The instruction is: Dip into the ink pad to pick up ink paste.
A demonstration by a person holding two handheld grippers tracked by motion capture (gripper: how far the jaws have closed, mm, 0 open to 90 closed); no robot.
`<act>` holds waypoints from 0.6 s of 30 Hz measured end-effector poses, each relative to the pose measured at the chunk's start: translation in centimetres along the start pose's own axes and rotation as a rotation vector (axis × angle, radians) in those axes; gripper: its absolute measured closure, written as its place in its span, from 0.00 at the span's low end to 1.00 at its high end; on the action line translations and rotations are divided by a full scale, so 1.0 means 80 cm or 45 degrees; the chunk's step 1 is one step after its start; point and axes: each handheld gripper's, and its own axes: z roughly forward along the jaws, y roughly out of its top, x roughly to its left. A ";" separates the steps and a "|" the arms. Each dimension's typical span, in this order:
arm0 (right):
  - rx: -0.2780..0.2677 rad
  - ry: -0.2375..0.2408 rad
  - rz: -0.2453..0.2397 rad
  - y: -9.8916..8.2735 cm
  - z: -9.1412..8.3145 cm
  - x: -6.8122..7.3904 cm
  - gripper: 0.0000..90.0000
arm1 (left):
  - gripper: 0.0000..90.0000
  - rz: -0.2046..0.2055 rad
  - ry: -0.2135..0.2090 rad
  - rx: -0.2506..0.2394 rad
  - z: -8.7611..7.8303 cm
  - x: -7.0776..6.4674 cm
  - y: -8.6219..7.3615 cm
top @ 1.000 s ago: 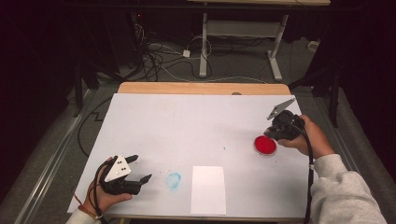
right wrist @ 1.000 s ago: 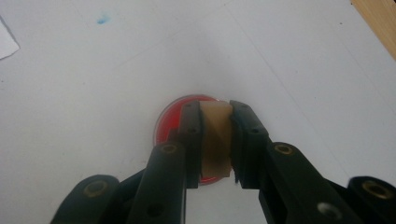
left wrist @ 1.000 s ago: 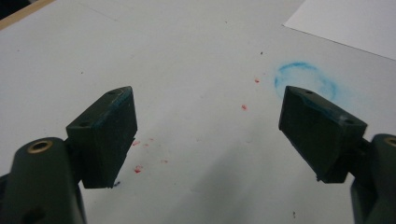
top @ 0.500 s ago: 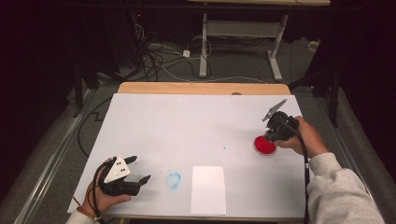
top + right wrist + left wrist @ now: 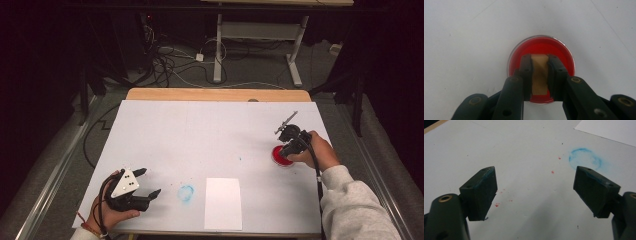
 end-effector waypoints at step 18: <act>0.040 0.014 0.073 0.001 0.009 -0.001 0.85 | 0.21 -0.001 0.000 0.008 -0.003 -0.001 -0.003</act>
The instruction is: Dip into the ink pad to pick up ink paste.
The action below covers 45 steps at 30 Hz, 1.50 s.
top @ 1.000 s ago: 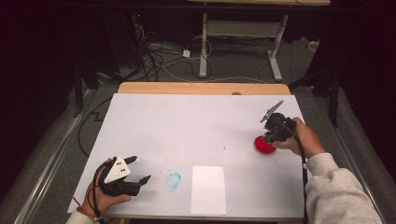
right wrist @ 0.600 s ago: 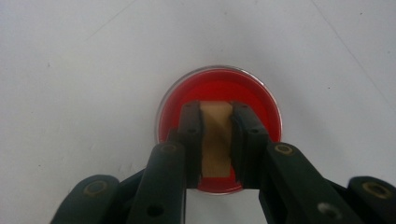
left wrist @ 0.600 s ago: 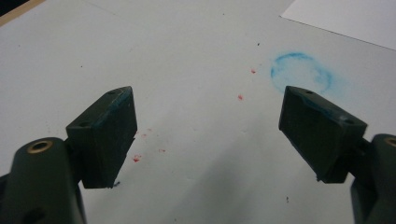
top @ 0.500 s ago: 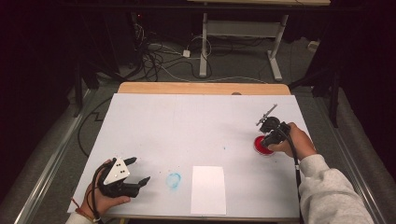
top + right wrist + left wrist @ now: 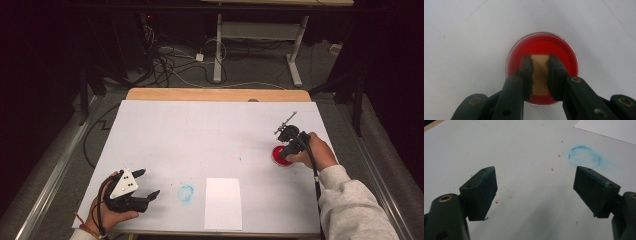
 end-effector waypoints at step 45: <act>-0.005 -0.051 -0.078 0.008 -0.030 0.005 0.85 | 0.21 0.013 -0.004 0.007 0.001 -0.001 0.003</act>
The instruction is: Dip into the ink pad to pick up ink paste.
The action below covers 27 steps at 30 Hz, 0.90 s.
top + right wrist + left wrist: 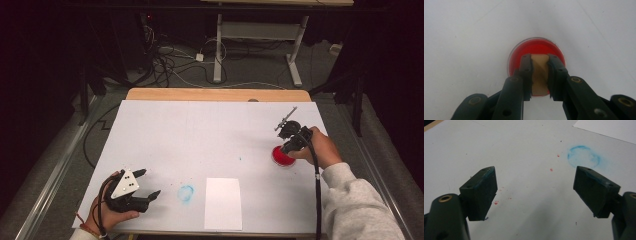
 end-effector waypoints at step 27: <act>0.053 0.011 -0.003 -0.004 0.031 0.005 0.86 | 0.21 0.008 -0.002 0.007 -0.001 -0.002 -0.001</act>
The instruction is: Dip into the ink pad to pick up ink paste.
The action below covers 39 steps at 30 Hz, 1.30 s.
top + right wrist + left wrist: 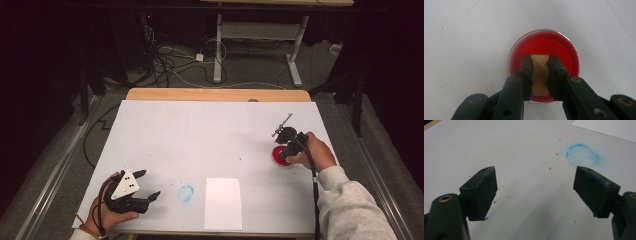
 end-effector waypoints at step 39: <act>-0.301 -0.042 0.077 -0.023 -0.038 0.007 0.85 | 0.21 0.012 0.013 0.024 0.002 -0.001 0.001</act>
